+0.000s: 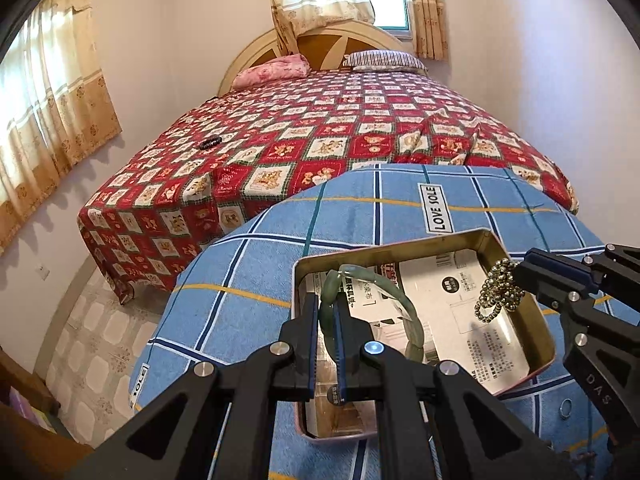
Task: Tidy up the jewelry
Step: 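Carry the jade bangle and silver beads over the pink tin with both tools, then open both tools to drop the bangle and beads into the tin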
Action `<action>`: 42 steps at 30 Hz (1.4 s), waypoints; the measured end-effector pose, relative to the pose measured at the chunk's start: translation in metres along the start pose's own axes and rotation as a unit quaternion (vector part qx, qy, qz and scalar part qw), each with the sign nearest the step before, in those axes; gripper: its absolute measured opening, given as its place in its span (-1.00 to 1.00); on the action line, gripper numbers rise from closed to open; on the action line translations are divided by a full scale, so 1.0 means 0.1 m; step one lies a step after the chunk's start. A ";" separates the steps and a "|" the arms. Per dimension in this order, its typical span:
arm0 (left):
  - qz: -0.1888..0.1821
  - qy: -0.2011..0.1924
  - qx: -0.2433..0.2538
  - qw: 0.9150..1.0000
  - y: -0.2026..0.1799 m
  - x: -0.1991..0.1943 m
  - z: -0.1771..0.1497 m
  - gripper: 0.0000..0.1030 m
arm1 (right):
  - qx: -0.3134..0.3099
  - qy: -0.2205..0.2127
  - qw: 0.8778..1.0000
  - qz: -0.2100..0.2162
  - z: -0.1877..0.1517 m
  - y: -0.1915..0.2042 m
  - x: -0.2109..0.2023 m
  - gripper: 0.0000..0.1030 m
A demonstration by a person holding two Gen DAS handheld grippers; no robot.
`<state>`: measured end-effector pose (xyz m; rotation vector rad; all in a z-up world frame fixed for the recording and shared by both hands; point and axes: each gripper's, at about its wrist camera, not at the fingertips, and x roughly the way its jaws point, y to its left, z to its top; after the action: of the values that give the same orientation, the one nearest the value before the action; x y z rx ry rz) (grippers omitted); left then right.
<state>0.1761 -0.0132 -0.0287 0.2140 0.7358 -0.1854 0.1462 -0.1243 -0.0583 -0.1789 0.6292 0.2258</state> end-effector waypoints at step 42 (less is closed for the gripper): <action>0.036 0.047 0.034 0.998 -0.15 0.35 -0.14 -0.72 | 0.000 0.025 1.000 -0.017 -0.17 -0.08 0.18 -0.49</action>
<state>0.1890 -0.0274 -0.0650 0.3148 0.8154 -0.1323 0.1532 -0.1329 -0.0818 -0.1954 0.6758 0.1880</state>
